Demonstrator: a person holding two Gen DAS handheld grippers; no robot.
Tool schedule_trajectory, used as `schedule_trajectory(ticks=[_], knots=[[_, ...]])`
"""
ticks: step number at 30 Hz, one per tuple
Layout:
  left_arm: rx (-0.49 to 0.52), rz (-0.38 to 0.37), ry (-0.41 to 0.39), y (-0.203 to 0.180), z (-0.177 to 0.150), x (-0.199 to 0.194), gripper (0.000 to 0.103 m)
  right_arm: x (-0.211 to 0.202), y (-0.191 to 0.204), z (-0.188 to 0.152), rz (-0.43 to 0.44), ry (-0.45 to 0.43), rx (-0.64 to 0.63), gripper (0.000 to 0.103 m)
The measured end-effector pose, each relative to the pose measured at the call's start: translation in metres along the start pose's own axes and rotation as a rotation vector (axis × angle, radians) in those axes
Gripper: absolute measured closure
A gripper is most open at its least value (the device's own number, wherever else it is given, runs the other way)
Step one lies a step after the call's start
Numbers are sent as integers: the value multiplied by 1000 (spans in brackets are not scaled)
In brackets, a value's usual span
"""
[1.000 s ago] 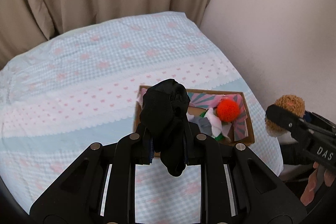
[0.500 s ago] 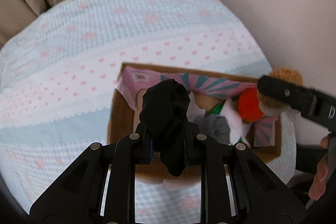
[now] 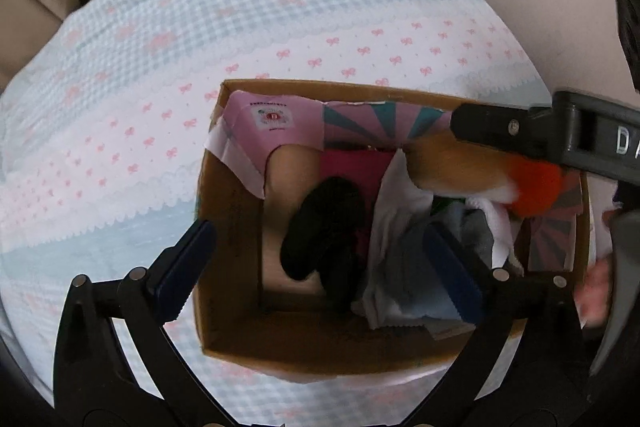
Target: Organize soft objects
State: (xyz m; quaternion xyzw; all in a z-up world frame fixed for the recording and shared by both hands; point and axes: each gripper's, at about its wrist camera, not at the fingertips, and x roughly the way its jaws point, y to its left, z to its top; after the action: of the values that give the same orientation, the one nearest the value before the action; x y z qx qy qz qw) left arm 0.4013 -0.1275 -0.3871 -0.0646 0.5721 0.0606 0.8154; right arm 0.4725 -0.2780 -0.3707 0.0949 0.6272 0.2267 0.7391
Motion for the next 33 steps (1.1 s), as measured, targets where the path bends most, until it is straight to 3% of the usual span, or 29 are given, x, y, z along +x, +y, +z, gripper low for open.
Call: schedule_trajectory(ticks=[2, 9, 17, 23, 33], knots=[[8, -11, 5, 0, -3, 0, 0, -3, 0, 1, -17, 2, -10, 9], [9, -27, 2, 4, -3, -13, 0, -16, 2, -5, -65, -30, -28, 9], [38, -33, -68, 18, -4, -63, 0, -49, 27, -20, -91, -111, -100, 9], [43, -56, -175, 35, -8, -142, 0, -123, 69, -48, -145, -276, -180, 9], [102, -106, -458, 66, -46, -335, 0, -273, 149, -135, -208, -532, -134, 2]])
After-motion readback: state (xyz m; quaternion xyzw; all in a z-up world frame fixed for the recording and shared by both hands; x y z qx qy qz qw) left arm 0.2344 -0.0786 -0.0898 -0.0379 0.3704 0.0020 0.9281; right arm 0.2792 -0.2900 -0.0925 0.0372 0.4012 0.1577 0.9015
